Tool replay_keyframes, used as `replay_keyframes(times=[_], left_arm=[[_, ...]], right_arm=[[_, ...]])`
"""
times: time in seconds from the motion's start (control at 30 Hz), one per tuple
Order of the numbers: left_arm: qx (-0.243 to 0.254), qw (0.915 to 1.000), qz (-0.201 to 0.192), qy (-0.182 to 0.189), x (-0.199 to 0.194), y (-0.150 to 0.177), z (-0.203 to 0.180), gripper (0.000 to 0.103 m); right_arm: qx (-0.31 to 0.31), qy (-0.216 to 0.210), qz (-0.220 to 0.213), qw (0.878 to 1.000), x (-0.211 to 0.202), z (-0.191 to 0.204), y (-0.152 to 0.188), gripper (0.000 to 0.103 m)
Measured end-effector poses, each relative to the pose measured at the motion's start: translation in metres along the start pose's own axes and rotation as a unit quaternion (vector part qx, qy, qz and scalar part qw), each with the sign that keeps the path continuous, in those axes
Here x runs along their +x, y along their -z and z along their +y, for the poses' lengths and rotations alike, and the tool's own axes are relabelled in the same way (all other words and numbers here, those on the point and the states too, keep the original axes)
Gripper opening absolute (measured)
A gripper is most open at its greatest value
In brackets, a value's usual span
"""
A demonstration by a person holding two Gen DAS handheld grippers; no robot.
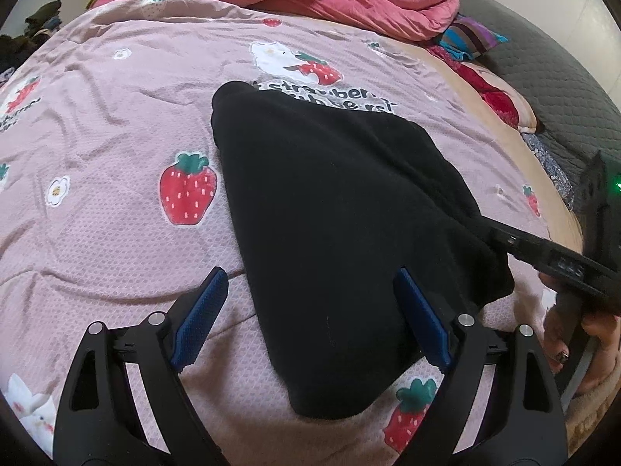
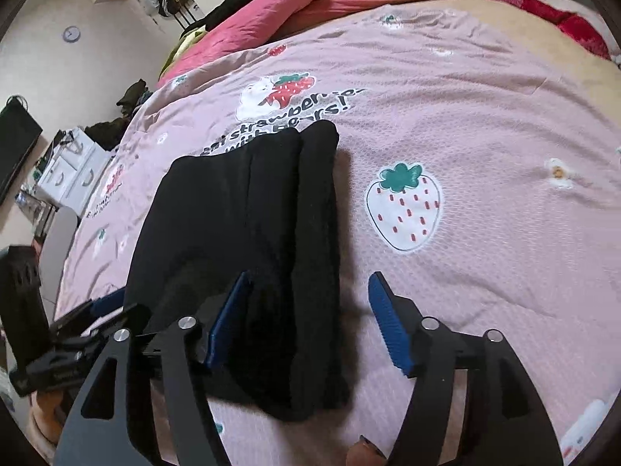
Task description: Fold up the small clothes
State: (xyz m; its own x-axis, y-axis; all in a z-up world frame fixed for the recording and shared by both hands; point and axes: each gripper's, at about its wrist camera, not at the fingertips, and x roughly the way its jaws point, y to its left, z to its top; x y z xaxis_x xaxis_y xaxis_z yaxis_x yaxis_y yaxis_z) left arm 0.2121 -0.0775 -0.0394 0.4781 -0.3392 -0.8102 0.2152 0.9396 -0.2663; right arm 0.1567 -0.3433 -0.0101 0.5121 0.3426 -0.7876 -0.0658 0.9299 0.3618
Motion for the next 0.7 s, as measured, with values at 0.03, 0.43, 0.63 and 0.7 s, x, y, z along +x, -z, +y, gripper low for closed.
replay_keyframes(times=[0.03,0.43,0.63,0.7], left_arm=[[-0.002,1.0,0.0,0.0,-0.001,0.0,0.0,0.081],[-0.005,0.9999,-0.013,-0.001,-0.023,0.009,-0.002,0.087],[-0.005,0.9994,-0.036,-0.001,-0.045,0.014,-0.004,0.094],[0.0,0.9991,-0.041,-0.007,-0.051,0.017,-0.005,0.094]], right_arm=[[-0.005,0.004,-0.002,1.0,-0.002,0.002,0.001,0.073],[-0.074,0.048,-0.073,0.993,-0.056,0.036,0.021,0.092],[-0.089,0.055,-0.13,0.986,-0.087,0.048,0.032,0.098],[-0.083,0.049,-0.147,0.984,-0.097,0.049,0.037,0.099]])
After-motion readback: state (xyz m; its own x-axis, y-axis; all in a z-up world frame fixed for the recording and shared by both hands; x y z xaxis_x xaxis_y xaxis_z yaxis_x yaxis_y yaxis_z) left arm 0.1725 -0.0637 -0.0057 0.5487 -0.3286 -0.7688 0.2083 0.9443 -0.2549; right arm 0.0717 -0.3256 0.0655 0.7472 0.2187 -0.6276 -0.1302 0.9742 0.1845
